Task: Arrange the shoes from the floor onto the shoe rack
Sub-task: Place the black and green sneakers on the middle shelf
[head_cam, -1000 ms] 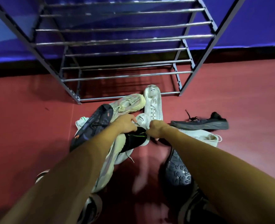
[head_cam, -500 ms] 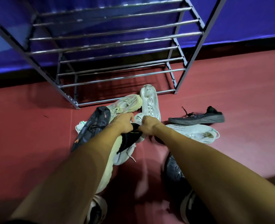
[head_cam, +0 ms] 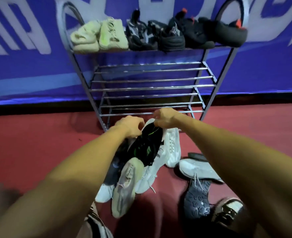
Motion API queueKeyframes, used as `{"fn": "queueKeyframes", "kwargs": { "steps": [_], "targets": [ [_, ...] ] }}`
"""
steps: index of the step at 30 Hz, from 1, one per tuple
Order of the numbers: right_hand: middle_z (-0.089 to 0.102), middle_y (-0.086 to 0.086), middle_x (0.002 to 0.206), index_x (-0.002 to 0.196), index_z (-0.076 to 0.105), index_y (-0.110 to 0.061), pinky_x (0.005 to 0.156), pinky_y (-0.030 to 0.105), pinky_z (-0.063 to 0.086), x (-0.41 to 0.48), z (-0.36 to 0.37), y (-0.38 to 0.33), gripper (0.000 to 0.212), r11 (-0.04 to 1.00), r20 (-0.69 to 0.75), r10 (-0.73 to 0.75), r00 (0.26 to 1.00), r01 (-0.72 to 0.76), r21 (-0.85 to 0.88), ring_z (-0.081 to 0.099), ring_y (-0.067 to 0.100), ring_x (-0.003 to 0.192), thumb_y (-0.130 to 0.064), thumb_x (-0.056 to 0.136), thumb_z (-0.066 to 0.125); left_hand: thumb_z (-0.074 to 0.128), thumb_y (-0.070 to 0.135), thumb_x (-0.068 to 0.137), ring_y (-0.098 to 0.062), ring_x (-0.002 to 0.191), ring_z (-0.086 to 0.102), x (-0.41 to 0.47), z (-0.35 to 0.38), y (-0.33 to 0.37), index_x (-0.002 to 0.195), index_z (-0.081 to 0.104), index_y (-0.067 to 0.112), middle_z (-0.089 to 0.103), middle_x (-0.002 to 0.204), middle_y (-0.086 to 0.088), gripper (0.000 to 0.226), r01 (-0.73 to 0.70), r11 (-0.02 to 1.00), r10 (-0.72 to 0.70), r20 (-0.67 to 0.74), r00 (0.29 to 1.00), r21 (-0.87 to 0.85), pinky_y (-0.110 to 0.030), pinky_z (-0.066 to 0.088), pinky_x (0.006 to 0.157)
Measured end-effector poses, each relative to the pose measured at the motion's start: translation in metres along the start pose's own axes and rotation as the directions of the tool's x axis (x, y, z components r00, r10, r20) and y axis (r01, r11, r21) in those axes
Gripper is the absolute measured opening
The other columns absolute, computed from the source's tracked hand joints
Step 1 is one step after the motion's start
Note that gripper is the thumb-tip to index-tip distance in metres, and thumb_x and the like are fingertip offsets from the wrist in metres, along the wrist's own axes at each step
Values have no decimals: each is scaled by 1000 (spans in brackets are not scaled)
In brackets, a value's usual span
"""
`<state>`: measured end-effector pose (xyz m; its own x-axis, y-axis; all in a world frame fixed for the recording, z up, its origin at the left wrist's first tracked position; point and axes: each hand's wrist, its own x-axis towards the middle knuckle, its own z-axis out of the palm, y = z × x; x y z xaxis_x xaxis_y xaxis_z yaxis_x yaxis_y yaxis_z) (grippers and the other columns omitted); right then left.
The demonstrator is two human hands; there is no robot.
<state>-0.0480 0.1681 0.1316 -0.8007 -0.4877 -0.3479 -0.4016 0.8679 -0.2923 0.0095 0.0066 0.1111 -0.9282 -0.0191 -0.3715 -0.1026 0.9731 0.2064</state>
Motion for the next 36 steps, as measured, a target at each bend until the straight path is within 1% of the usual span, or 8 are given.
{"fn": "queueKeyframes", "kwargs": {
  "steps": [7,10,16,18,20,24,29,36],
  "targets": [
    [64,2,134,131,64,-31,101,36,47,-4,-76,-45,38,975,-179,-220,959,211,-65,58,28,122,-31,95,50,72,45,83,-27,128,53,-24,-65,-26,141,50,24,56,143,-4,65,1,1000,0,-2,1000,30,-36,44,103],
    [65,2,134,130,65,-26,101,34,45,-4,-94,-52,37,962,-279,-264,923,274,-2,58,25,122,-26,94,54,71,37,85,-25,123,57,-24,-76,-34,136,53,21,60,137,-3,56,25,997,-26,-14,1000,-70,-31,44,98],
    [68,8,94,86,65,-16,70,30,39,15,-83,-53,36,951,-450,-33,892,167,262,61,27,93,-51,91,61,70,27,90,-21,107,64,-19,-103,-52,123,64,15,68,120,-2,35,31,974,-43,-48,998,-226,-24,44,80],
    [66,13,88,76,58,-11,70,34,40,23,-78,-55,53,961,-384,4,923,102,257,60,31,88,-61,92,54,67,22,93,-18,94,64,-16,-109,-56,116,63,15,67,108,1,24,41,957,-54,-39,998,-288,-19,45,68],
    [72,16,91,87,67,-4,77,39,52,29,-75,-57,63,925,-259,-11,966,108,363,68,33,88,-65,91,53,67,19,94,-17,92,64,-12,-113,-62,114,65,13,68,107,1,22,52,931,-66,-25,998,-360,-18,47,65],
    [73,11,102,103,66,-8,81,38,58,31,-57,-60,30,795,-105,-119,987,158,585,68,24,87,-37,96,65,74,27,88,-24,89,64,0,-111,-77,113,69,6,72,108,-10,33,86,841,-121,-30,992,-534,-34,51,81],
    [72,14,105,110,66,-3,82,36,57,42,-48,-62,21,730,-57,-130,990,135,670,67,22,88,-10,90,71,66,24,94,-16,57,43,3,-113,-79,84,60,13,57,73,-6,17,149,710,-217,-12,976,-689,-25,36,53],
    [60,-6,61,76,63,-15,41,16,38,52,-47,-59,16,741,25,-34,999,8,671,53,4,46,-15,88,75,60,34,98,-12,49,40,9,-114,-82,66,50,15,44,57,-1,38,177,566,-350,-41,936,-805,-23,38,49]
  ]
}}
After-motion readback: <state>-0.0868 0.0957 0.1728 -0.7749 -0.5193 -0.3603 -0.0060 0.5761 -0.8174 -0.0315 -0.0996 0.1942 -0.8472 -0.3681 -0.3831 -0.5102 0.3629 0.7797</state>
